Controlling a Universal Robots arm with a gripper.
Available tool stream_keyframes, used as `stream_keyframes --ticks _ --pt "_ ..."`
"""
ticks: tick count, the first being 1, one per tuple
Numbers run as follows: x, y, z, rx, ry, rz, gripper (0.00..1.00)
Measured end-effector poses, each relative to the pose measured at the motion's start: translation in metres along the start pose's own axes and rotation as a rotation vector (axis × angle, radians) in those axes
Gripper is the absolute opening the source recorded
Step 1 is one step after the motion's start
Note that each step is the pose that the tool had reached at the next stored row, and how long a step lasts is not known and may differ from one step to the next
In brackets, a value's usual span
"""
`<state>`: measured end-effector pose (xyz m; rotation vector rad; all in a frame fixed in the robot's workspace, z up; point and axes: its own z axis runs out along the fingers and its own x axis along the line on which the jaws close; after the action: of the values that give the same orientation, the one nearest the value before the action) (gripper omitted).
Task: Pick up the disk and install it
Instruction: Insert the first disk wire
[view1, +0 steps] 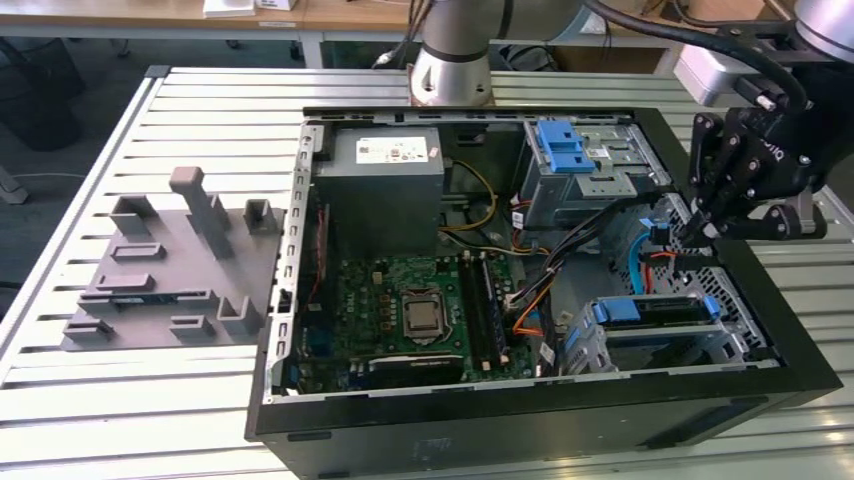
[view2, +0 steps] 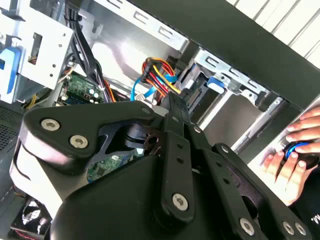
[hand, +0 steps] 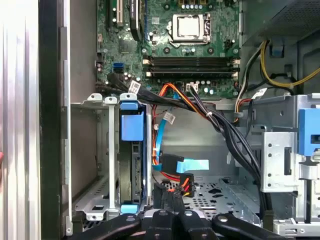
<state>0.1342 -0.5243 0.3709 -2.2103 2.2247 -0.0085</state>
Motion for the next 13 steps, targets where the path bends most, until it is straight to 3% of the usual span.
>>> stream_keyframes --ticks 4,13 --pt "-0.0001 -0.0001 -0.0022 0.0 -0.0039 0.0 0.11" --pt "-0.0001 -0.0001 -0.0023 0.0 -0.0052 0.0 0.11"
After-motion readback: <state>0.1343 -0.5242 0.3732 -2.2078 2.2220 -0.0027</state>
